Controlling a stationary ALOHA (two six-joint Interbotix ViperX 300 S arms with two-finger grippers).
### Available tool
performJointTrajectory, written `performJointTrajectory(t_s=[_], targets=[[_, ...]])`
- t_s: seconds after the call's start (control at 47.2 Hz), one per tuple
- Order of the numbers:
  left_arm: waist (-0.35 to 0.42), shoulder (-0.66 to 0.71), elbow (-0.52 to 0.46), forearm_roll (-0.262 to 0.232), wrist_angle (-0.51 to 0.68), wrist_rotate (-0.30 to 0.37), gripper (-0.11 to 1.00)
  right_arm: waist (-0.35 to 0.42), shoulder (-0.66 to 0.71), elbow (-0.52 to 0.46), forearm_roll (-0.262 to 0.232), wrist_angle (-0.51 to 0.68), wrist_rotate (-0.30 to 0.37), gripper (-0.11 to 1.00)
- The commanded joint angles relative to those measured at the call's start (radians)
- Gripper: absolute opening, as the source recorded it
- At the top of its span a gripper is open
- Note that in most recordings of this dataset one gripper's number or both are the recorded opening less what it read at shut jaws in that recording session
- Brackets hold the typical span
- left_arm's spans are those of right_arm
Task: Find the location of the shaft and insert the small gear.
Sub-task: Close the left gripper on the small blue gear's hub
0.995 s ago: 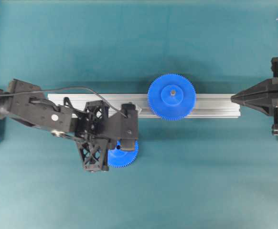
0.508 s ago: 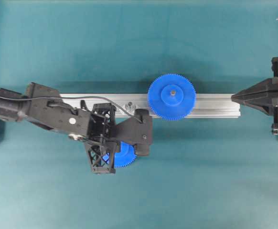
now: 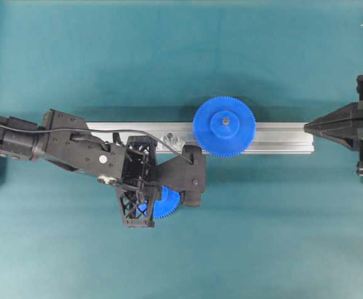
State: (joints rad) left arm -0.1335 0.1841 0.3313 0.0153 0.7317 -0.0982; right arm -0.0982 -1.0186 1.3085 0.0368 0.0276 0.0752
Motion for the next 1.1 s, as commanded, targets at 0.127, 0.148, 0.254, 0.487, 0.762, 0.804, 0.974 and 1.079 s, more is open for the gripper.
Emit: performJointTrajectory(t_s=[0.127,0.148,0.254,0.487,0.762,0.804,0.974,1.079], targets=[[-0.005,-0.015,-0.015,0.003,-0.002,0.038,0.0,-0.003,0.005,-0.008,0.002,-0.008,0.009,0.01],[-0.005,-0.015,-0.015,0.003,-0.002,0.041,0.0,-0.005,0.005,-0.008,0.002,-0.008,0.009,0.01],[-0.005,-0.015,-0.017,0.003,-0.003,0.054,0.0,-0.005,0.005,-0.008,0.002,-0.009,0.009,0.01],[-0.005,-0.012,-0.017,0.003,-0.003,0.051,0.02,-0.003,0.005,-0.006,0.002,-0.008,0.009,0.01],[-0.005,-0.006,-0.017,0.003,-0.005,0.043,0.61,-0.005,0.005,-0.003,0.002,-0.008,0.009,0.01],[-0.005,-0.005,-0.017,0.003,-0.008,0.043,0.73,-0.005,0.005,-0.005,0.002,-0.008,0.009,0.01],[-0.005,0.002,-0.02,0.003,-0.012,0.048,0.94,-0.008,0.005,-0.003,0.002,-0.008,0.009,0.01],[-0.003,0.006,-0.025,0.003,-0.011,0.046,0.92,-0.008,0.005,-0.002,0.002,-0.008,0.009,0.01]])
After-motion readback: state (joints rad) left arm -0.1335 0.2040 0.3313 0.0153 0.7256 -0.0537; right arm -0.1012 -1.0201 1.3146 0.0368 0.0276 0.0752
